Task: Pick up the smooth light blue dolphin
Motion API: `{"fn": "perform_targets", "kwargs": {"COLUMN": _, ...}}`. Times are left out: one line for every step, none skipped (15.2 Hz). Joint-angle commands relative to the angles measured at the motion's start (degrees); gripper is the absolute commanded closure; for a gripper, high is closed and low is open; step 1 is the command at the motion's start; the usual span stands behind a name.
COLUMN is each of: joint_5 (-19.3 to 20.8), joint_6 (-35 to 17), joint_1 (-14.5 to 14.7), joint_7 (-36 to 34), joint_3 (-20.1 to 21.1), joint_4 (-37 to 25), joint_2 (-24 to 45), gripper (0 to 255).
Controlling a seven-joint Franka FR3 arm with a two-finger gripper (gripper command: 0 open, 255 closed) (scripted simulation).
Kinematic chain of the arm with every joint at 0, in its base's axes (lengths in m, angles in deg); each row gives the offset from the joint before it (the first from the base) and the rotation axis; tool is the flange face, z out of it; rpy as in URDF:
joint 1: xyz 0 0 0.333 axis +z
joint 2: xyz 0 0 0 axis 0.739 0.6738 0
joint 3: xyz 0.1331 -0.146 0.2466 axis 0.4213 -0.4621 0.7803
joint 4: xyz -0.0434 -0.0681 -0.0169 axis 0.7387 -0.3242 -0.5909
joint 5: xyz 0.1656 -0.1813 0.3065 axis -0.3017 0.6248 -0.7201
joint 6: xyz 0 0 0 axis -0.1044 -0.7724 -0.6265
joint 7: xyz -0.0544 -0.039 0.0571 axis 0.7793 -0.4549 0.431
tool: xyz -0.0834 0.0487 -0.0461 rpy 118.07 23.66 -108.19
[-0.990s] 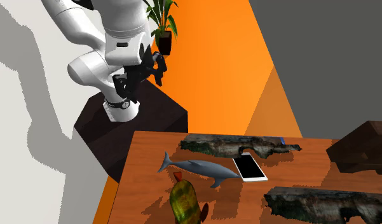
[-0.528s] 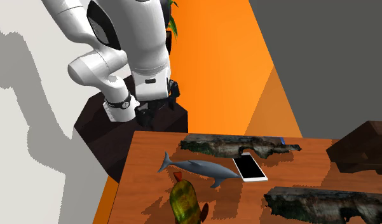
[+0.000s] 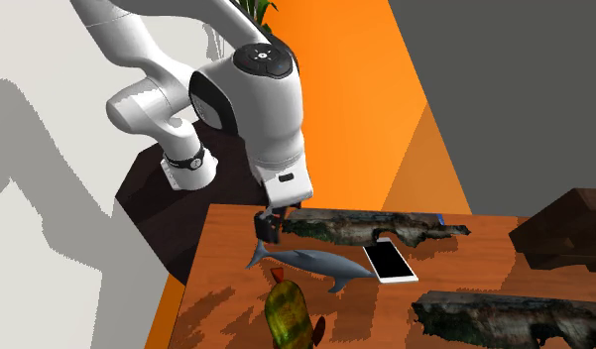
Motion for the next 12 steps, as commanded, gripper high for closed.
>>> {"fn": "perform_targets", "kwargs": {"joint_5": 0.5, "joint_6": -4.0, "joint_1": 0.3, "joint_7": 1.5, "joint_3": 0.0, "joint_4": -1.6, "joint_2": 4.5, "gripper": 0}}
{"fn": "perform_targets", "kwargs": {"joint_5": 0.7, "joint_6": -5.7, "joint_1": 0.4, "joint_7": 2.1, "joint_3": 0.0, "joint_4": -2.4, "joint_2": 6.5, "gripper": 0}}
{"fn": "perform_targets", "kwargs": {"joint_5": 0.9, "joint_6": -7.4, "joint_1": 0.5, "joint_7": 2.8, "joint_3": 0.0, "joint_4": -3.3, "joint_2": 8.6, "gripper": 0}}
{"fn": "perform_targets", "kwargs": {"joint_5": 1.2, "joint_6": -9.0, "joint_1": 0.7, "joint_7": 3.4, "joint_3": 0.1, "joint_4": -4.3, "joint_2": 10.7, "gripper": 0}}
{"fn": "perform_targets", "kwargs": {"joint_5": 1.4, "joint_6": -10.5, "joint_1": 0.8, "joint_7": 4.0, "joint_3": 0.2, "joint_4": -5.3, "joint_2": 12.8, "gripper": 0}}
{"fn": "perform_targets", "kwargs": {"joint_5": 1.7, "joint_6": -12.0, "joint_1": 0.9, "joint_7": 4.6, "joint_3": 0.2, "joint_4": -6.4, "joint_2": 14.8, "gripper": 0}}
{"fn": "perform_targets", "kwargs": {"joint_5": 1.8, "joint_6": -12.7, "joint_1": 0.8, "joint_7": 4.5, "joint_3": 0.2, "joint_4": -6.1, "joint_2": 15.3, "gripper": 0}}
{"fn": "perform_targets", "kwargs": {"joint_5": 1.8, "joint_6": -13.5, "joint_1": 0.8, "joint_7": 4.4, "joint_3": 0.2, "joint_4": -5.8, "joint_2": 15.7, "gripper": 0}}
{"fn": "perform_targets", "kwargs": {"joint_5": 1.9, "joint_6": -14.3, "joint_1": 0.8, "joint_7": 4.4, "joint_3": 0.2, "joint_4": -5.5, "joint_2": 16.2, "gripper": 0}}
{"fn": "perform_targets", "kwargs": {"joint_5": 1.9, "joint_6": -15.0, "joint_1": 0.8, "joint_7": 4.3, "joint_3": 0.2, "joint_4": -5.2, "joint_2": 16.7, "gripper": 0}}
{"fn": "perform_targets", "kwargs": {"joint_5": 2.0, "joint_6": -15.8, "joint_1": 0.8, "joint_7": 4.2, "joint_3": 0.2, "joint_4": -5.0, "joint_2": 17.2, "gripper": 0}}
{"fn": "perform_targets", "kwargs": {"joint_5": 2.1, "joint_6": -16.5, "joint_1": 0.8, "joint_7": 4.1, "joint_3": 0.2, "joint_4": -4.7, "joint_2": 17.7, "gripper": 0}}
